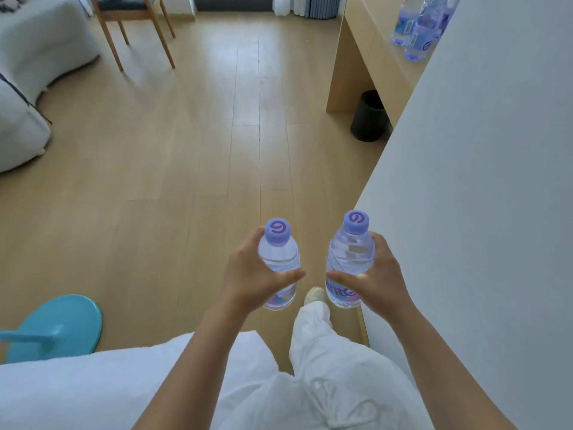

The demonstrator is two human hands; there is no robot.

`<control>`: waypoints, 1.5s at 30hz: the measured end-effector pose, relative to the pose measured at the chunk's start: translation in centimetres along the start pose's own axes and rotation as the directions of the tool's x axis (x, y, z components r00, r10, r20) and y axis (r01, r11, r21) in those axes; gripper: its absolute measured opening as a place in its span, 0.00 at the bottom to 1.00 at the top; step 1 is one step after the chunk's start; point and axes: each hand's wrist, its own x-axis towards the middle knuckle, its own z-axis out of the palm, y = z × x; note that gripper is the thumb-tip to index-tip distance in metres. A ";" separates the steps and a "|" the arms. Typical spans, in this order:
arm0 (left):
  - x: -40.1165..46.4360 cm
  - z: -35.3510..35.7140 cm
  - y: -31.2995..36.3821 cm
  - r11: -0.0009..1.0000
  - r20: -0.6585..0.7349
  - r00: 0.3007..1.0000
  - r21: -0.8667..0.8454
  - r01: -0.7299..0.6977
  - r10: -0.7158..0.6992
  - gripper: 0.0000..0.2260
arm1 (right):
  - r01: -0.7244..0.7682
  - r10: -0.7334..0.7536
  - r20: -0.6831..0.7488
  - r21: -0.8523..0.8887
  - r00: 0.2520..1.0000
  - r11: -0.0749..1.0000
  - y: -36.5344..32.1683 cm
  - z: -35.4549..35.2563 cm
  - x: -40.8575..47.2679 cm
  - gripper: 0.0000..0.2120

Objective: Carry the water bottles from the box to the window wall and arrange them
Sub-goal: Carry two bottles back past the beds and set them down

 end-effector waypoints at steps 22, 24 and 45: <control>44.8 7.0 7.5 0.996 0.057 0.998 -0.082 -0.020 0.025 0.25 | -0.021 0.028 -0.101 0.073 0.995 0.997 -1.8 -5.9 43.9 0.29; 48.9 7.7 7.8 0.994 0.083 0.996 -0.106 -0.018 0.027 0.25 | -0.043 0.052 -0.134 0.069 0.990 0.997 -1.7 -6.1 47.2 0.28; 93.1 14.5 18.1 0.961 0.397 0.876 -0.138 -0.238 0.274 0.25 | -0.124 0.240 -0.502 0.254 0.831 0.959 -5.8 -10.3 84.3 0.27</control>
